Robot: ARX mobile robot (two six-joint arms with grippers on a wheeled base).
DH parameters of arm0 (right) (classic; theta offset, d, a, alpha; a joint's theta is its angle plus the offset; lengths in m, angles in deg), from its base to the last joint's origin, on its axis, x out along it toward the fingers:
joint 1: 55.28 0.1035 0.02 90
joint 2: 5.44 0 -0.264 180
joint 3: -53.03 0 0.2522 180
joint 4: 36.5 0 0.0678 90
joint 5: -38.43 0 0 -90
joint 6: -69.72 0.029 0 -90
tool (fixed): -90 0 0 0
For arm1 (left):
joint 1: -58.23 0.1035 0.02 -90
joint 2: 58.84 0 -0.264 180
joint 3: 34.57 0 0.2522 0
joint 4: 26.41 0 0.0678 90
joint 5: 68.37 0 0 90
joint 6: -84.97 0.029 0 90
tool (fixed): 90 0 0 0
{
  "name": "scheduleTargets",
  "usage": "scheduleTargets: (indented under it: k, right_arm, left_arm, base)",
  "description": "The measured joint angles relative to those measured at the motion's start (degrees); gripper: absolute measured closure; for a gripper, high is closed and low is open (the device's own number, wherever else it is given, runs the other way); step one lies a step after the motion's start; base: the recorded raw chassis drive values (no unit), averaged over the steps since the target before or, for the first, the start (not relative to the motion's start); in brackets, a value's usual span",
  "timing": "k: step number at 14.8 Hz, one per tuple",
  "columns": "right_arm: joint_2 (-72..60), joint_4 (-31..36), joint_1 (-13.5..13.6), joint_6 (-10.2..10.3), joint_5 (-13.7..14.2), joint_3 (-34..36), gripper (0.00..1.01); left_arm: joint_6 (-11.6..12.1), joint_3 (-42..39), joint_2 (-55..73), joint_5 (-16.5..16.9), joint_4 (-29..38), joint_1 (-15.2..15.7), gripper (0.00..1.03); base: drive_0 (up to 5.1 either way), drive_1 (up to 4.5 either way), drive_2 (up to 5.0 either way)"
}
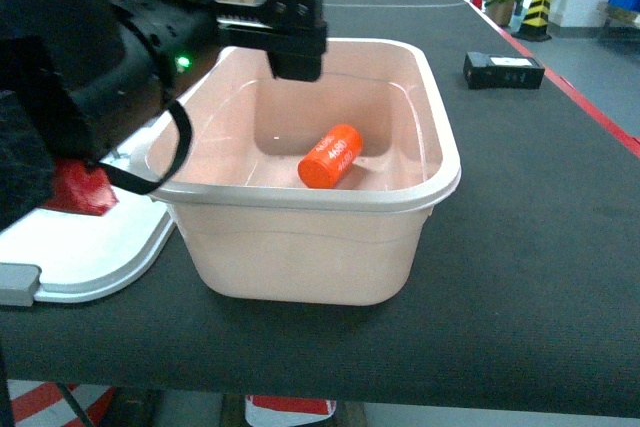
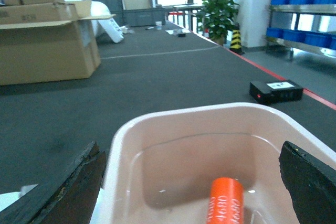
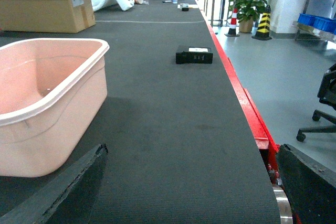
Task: Pick capacitor and pack into box
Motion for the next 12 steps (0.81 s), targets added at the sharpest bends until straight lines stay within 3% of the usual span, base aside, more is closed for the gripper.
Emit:
scheduleTargets:
  k: [4,7,10,12]
  right_arm:
    - [0.00,0.00,0.00,0.00,0.00,0.00,0.03]
    - [0.00,0.00,0.00,0.00,0.00,0.00,0.03]
    - [0.00,0.00,0.00,0.00,0.00,0.00,0.03]
    - [0.00,0.00,0.00,0.00,0.00,0.00,0.03]
  left_arm:
    - [-0.04,-8.61,-9.57,3.37,1.84,9.88,0.05]
    - [-0.17,-12.50,-16.44,9.51,1.36,22.23,0.05]
    - [-0.02,-13.22,-13.81,16.17,2.03,34.21,0.05]
    - [0.70,-12.24,-6.88,19.98,2.14,36.92,0.05]
  base:
    - [0.0,0.00,0.0]
    - [0.0,0.00,0.0]
    - [0.0,0.00,0.0]
    - [0.0,0.00,0.0]
